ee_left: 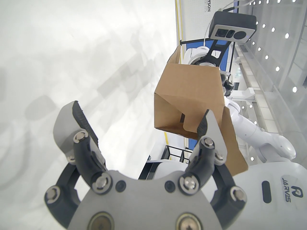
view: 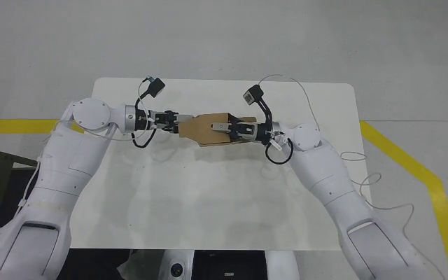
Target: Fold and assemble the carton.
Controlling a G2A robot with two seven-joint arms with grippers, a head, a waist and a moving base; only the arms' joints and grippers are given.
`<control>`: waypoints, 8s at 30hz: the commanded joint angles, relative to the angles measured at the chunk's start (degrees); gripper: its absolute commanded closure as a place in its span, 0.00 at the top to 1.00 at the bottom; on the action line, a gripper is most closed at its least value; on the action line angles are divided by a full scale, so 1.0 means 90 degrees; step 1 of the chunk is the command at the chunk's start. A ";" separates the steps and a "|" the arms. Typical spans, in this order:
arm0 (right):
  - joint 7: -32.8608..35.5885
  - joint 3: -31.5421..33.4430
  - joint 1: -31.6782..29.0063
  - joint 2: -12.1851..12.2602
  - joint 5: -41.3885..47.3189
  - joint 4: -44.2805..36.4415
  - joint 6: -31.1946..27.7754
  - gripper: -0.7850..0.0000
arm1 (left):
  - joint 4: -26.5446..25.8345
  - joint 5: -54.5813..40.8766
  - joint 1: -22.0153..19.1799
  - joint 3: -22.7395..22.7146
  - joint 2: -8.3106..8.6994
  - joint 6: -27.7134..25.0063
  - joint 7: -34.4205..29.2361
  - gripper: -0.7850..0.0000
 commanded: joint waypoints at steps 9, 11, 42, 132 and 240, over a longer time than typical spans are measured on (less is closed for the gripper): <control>0.0036 -0.0122 0.0089 -0.0088 0.0097 0.0111 -0.0061 0.00 | -0.0139 -0.0005 0.0070 -0.0017 0.0014 -0.0003 -0.0021 1.00; 0.0041 -0.0129 0.0104 -0.0100 0.0107 0.0137 -0.0089 0.00 | -0.0142 -0.0001 0.0075 -0.0023 0.0016 0.0003 -0.0013 1.00; -0.0840 0.0419 -0.0226 0.0176 -0.1091 -0.0288 0.0399 0.00 | -0.0219 -0.0295 0.0026 -0.0414 0.0121 0.0106 -0.0158 1.00; -0.0089 -0.0043 0.0112 -0.0414 0.0781 0.0478 -0.0545 0.00 | -0.0027 -0.0611 0.0188 0.0050 -0.0004 0.0097 -0.0142 1.00; -0.0445 -0.0211 0.0429 -0.0516 -0.1233 0.1694 0.0965 0.60 | -0.0297 0.2225 0.0654 -0.0720 0.0092 -0.2678 0.2964 1.00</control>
